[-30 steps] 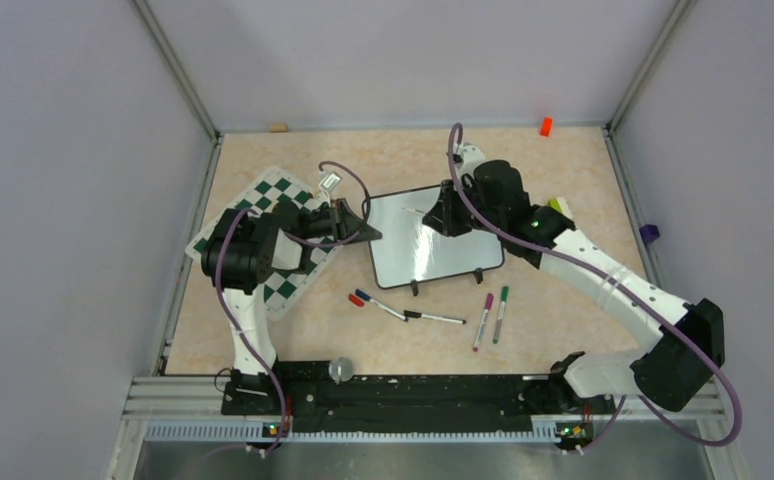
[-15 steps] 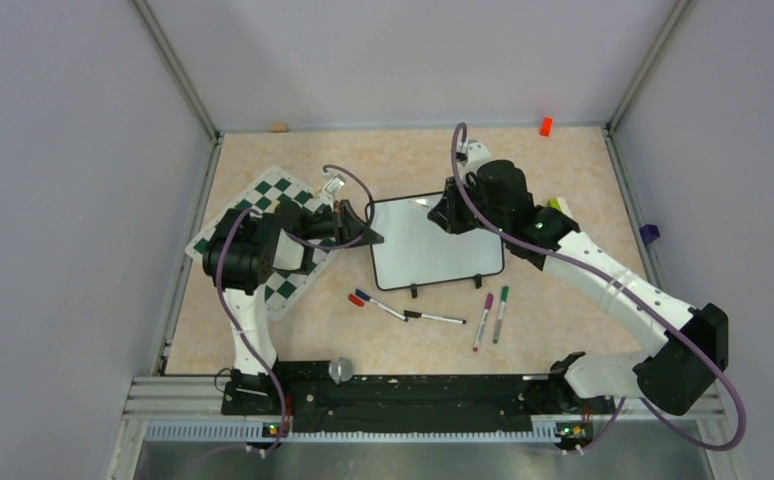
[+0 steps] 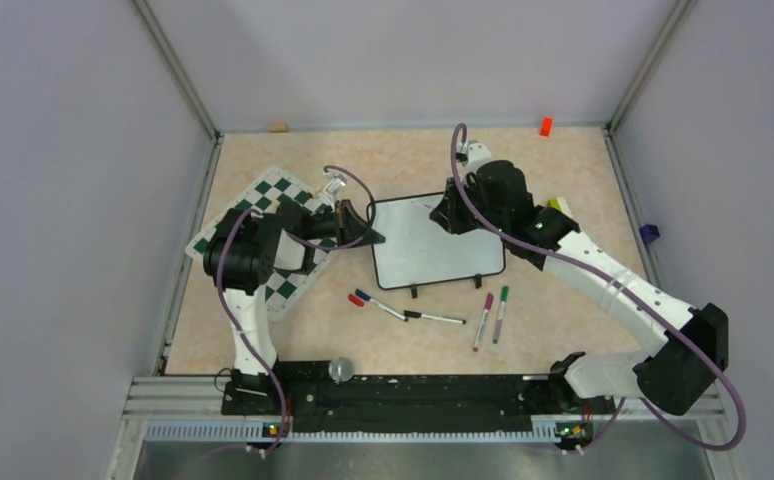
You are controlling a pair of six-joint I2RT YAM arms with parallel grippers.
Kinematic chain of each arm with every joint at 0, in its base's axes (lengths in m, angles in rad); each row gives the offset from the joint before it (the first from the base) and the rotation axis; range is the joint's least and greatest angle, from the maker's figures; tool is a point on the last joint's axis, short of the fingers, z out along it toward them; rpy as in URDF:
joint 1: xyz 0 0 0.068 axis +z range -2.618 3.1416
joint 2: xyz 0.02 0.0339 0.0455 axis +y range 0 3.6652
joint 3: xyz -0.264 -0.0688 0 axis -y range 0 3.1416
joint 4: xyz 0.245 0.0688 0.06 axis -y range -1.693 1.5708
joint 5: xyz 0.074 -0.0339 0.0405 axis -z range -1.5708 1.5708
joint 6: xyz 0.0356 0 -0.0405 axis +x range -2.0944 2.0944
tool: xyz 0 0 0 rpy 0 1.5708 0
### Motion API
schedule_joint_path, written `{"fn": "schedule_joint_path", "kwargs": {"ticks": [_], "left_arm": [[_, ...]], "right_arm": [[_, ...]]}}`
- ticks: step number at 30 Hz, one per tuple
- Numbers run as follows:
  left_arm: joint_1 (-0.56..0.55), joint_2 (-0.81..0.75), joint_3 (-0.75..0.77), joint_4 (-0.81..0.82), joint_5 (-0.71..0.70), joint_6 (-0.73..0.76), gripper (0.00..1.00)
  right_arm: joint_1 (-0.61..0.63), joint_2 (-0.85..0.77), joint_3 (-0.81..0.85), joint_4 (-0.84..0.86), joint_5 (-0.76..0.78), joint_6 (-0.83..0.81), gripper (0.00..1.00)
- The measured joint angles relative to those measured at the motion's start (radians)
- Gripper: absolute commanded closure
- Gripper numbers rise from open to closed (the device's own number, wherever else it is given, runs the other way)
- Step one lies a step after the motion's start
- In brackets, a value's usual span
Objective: Write a sentence on the whiteboard
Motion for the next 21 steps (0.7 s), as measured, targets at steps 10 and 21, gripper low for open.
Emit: {"fn": "schedule_joint_path", "kwargs": {"ticks": [10, 21], "left_arm": [[-0.005, -0.031, -0.02, -0.131, -0.063, 0.08, 1.0], [-0.068, -0.216, 0.122, -0.949, -0.072, 0.655, 1.0]], "right_arm": [[0.005, 0.005, 0.001, 0.0, -0.008, 0.004, 1.0], [0.09, 0.068, 0.069, -0.003, 0.019, 0.0, 1.0]]}}
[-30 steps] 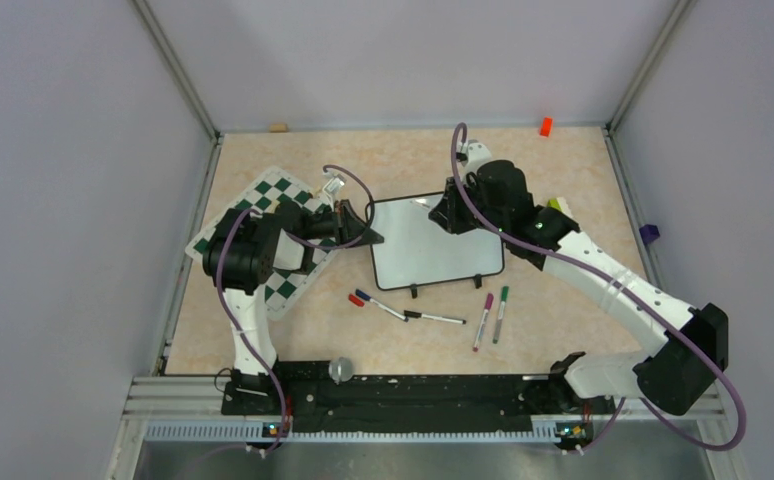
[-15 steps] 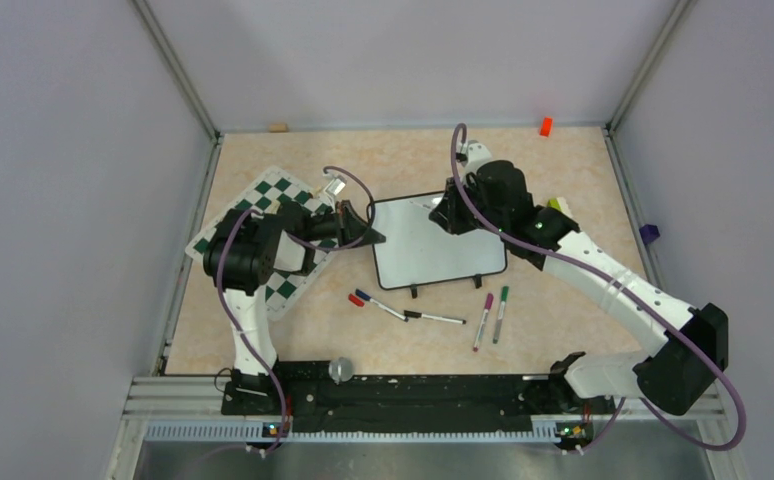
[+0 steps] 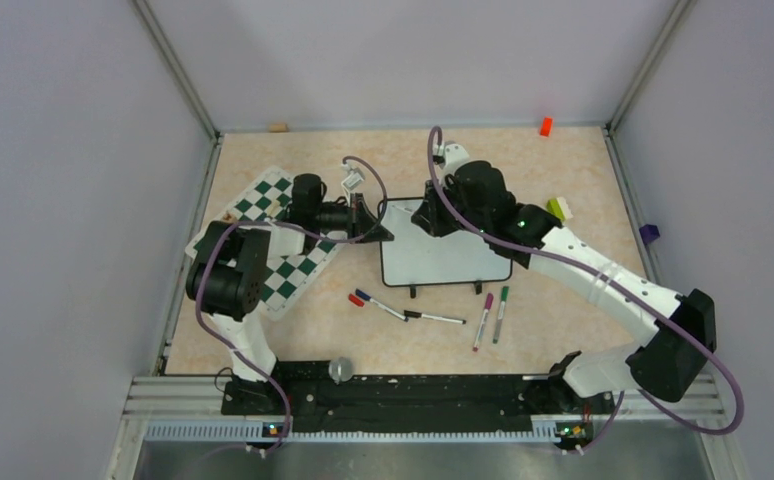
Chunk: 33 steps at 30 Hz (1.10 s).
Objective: Write a sentence on the whiteboard
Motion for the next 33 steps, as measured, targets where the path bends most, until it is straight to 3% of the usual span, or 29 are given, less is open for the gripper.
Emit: {"fn": "schedule_joint_path", "kwargs": {"ticks": [6, 17, 25, 33], "left_arm": [[-0.001, -0.003, 0.013, -0.046, 0.006, 0.027, 1.0], [0.0, 0.014, -0.033, 0.133, 0.002, -0.106, 1.0], [0.0, 0.082, -0.066, 0.398, 0.002, -0.299, 1.0], [0.0, 0.203, -0.085, 0.778, 0.016, -0.585, 1.0]], "right_arm": [[0.016, 0.001, 0.003, -0.017, 0.045, -0.003, 1.0], [0.047, 0.017, 0.024, -0.068, 0.16, -0.007, 1.0], [0.124, 0.08, 0.084, -0.09, 0.254, -0.008, 1.0], [0.14, 0.107, 0.108, -0.119, 0.34, -0.008, 1.0]]}}
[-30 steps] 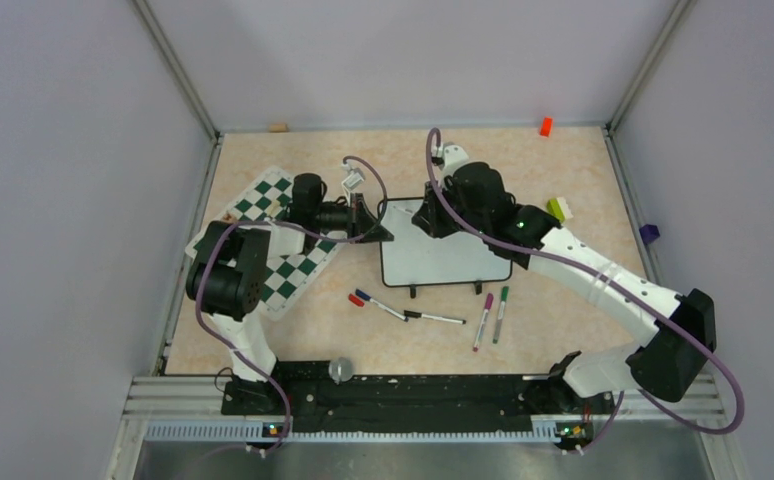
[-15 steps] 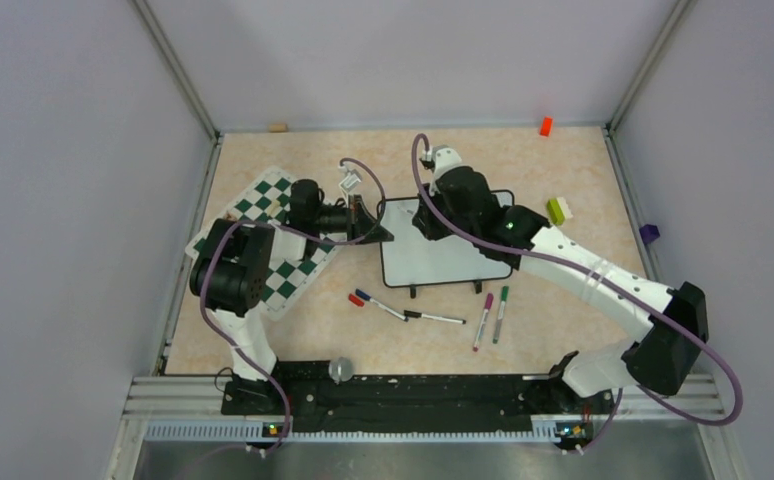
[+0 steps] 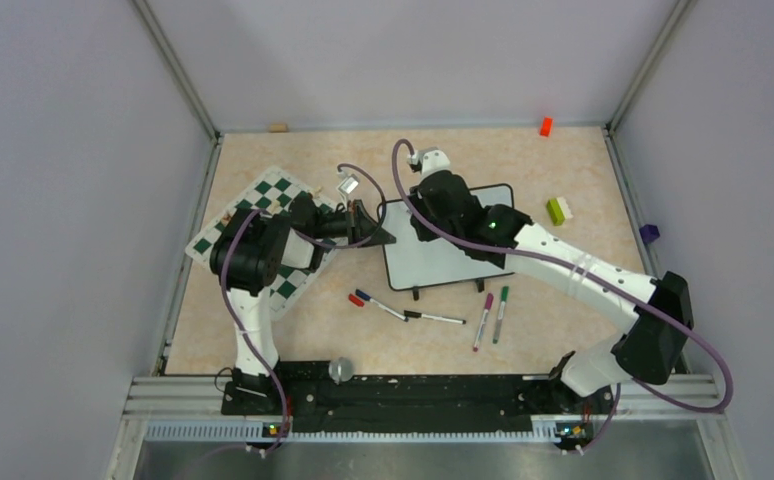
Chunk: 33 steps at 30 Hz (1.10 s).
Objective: Write a sentence on the whiteboard
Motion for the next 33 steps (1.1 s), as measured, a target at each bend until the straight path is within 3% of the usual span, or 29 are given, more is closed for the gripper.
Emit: {"fn": "schedule_joint_path", "kwargs": {"ticks": [7, 33], "left_arm": [[0.001, 0.042, 0.0, 0.14, 0.013, -0.113, 1.0], [0.001, 0.048, 0.002, 0.169, 0.031, -0.139, 1.0]], "right_arm": [[0.0, 0.019, 0.018, -0.02, 0.026, -0.001, 1.0], [0.0, 0.058, 0.035, -0.035, 0.031, -0.01, 1.0]]}}
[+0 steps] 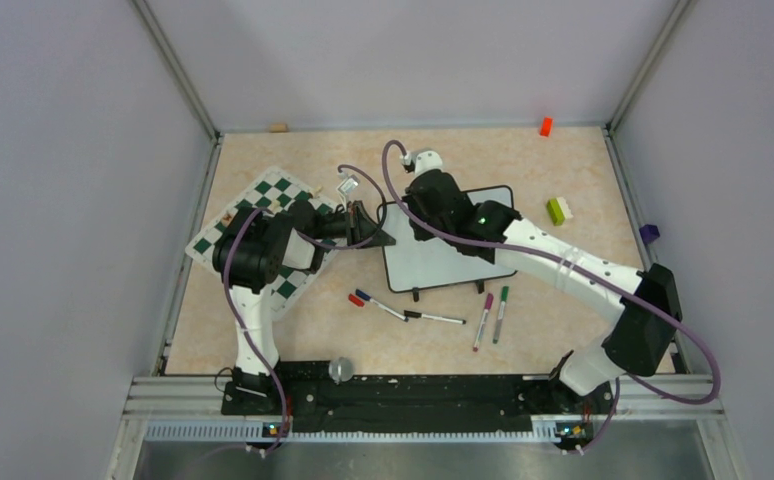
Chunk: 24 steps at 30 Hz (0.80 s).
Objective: Write a sentence on the whiteboard
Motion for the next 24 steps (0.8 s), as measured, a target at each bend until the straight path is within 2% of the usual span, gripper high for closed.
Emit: {"fn": "schedule_joint_path", "kwargs": {"ticks": [24], "left_arm": [[0.0, 0.0, 0.0, 0.0, 0.0, 0.0, 1.0]], "right_arm": [[0.0, 0.026, 0.017, -0.01, -0.001, 0.0, 1.0]]}}
